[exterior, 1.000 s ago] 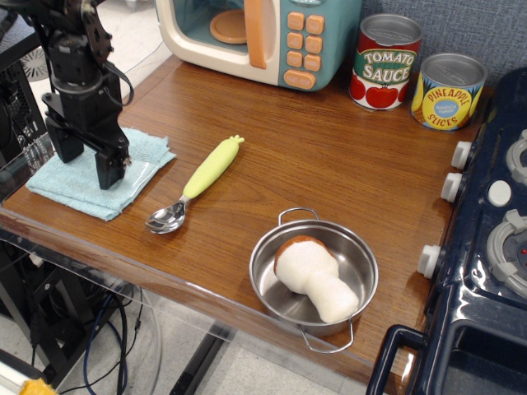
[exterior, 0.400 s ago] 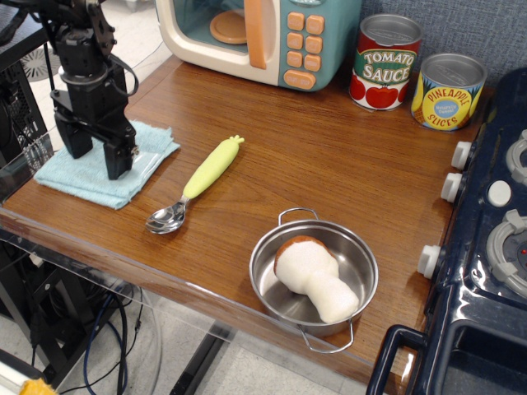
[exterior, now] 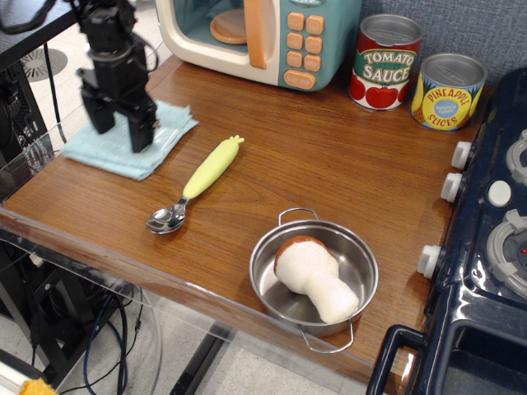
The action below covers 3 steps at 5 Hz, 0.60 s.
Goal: PICK UP THE WHITE TOWEL AND PUT ANOTHER SIDE OF THE TABLE
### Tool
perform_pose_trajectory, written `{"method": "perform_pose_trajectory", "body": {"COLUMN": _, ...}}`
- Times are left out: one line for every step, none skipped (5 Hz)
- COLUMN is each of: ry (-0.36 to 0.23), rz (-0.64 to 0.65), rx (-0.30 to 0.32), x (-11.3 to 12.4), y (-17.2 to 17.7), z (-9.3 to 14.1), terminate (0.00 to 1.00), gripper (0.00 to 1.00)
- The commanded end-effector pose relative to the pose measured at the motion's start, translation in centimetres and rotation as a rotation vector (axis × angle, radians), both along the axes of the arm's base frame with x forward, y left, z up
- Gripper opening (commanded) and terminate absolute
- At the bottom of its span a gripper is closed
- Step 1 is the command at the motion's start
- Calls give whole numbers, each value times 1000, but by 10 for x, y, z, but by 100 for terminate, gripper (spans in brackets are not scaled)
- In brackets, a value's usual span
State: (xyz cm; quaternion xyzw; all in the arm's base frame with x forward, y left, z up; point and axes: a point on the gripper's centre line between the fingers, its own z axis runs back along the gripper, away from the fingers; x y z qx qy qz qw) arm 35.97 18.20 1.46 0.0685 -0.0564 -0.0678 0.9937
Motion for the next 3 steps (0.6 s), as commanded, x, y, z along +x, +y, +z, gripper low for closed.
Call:
{"method": "perform_pose_trajectory", "body": {"ry": -73, "rz": -66, "rx": -37, "x": 44, "y": -26, "z": 15, "terminate": 0, "gripper": 100}}
{"method": "perform_pose_trajectory", "body": {"ry": -81, "rz": -80, "rx": -45, "x": 50, "y": -33, "z": 20, "terminate": 0, "gripper": 100}}
{"method": "perform_pose_trajectory", "body": {"ry": -96, "rz": -83, "rx": -52, "x": 46, "y": -40, "z": 29, "terminate": 0, "gripper": 100}}
